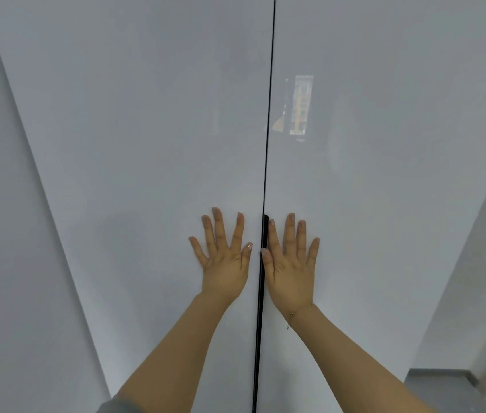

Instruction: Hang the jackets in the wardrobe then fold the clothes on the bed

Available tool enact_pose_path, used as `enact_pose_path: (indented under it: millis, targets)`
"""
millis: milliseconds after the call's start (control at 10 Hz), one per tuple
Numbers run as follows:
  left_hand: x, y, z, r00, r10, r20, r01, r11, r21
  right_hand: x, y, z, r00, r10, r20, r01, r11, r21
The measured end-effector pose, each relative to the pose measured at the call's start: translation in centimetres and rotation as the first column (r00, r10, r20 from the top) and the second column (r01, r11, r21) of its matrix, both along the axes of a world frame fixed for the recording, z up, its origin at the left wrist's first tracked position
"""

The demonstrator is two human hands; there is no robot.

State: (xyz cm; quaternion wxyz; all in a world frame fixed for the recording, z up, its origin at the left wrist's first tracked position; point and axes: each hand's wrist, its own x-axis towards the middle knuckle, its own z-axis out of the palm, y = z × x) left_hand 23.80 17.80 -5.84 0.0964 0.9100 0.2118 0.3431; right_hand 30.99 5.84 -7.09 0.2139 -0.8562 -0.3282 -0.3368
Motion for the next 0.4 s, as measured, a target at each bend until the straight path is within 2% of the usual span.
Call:
enact_pose_path:
  millis: [100, 200, 300, 400]
  targets:
    - [-2.3, 0.0, 1.0, 0.991, -0.03, -0.132, 0.036, 0.998, 0.043, -1.2, -1.5, 1.2, 0.995, 0.031, -0.095, -0.039, 0.996, -0.084]
    - [-5.0, 0.0, 3.3, 0.951, 0.01, -0.309, 0.03, 0.992, 0.125, -2.5, -3.2, 3.3, 0.986, -0.001, -0.169, -0.04, 0.97, -0.239]
    - [-7.8, -0.6, 6.4, 0.913, 0.052, -0.404, 0.039, 0.976, 0.212, -3.9, -4.5, 6.0, 0.969, -0.051, -0.241, -0.049, 0.919, -0.392]
    - [-10.0, -1.7, 9.9, 0.944, 0.066, -0.323, 0.041, 0.949, 0.313, -5.6, -5.4, 10.2, 0.96, -0.072, -0.272, -0.057, 0.897, -0.438]
